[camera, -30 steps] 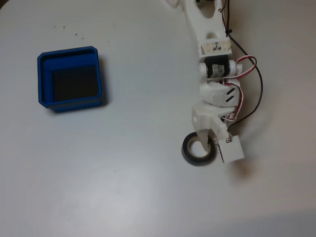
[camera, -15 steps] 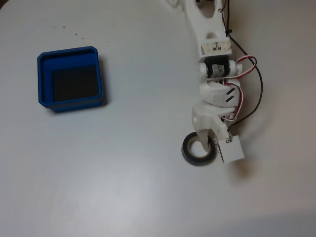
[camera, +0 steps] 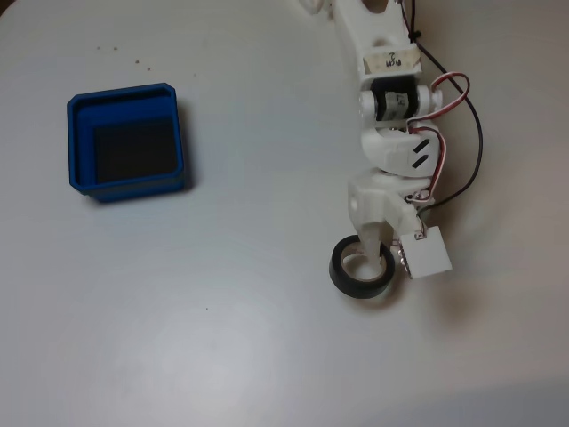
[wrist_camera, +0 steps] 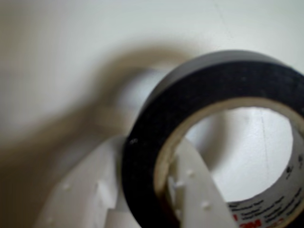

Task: Pick the black tape roll and drop it in the blue box

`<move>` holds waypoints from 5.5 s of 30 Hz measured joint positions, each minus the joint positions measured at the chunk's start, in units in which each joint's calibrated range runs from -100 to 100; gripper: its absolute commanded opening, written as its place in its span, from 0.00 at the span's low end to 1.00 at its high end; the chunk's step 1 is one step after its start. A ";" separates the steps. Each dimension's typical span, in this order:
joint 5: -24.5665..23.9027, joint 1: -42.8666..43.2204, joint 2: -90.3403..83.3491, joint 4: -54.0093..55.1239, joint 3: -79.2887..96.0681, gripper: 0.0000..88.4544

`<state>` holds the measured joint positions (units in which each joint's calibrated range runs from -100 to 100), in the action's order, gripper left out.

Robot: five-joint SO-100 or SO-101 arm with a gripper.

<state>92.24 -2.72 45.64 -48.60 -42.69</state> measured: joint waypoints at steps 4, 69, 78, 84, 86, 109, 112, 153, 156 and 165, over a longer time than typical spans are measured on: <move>0.00 -2.38 -1.78 0.00 0.00 0.00; 0.00 -51.76 -8.21 -11.58 0.00 0.01; 0.00 -53.83 -8.21 -18.06 0.00 0.01; 0.00 -53.83 -8.21 -22.99 0.00 0.01; 0.00 -53.83 -8.21 -23.97 0.00 0.01; 0.00 -48.39 -8.21 -24.55 0.00 0.01; 0.00 -48.39 -8.21 -24.55 0.00 0.01; 0.17 -49.18 -8.21 -24.71 0.00 0.16; 0.17 -49.18 -8.21 -24.63 0.00 0.16; 0.17 -49.18 -8.21 -24.63 0.00 0.17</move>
<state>92.40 -51.90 37.43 -73.23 -42.69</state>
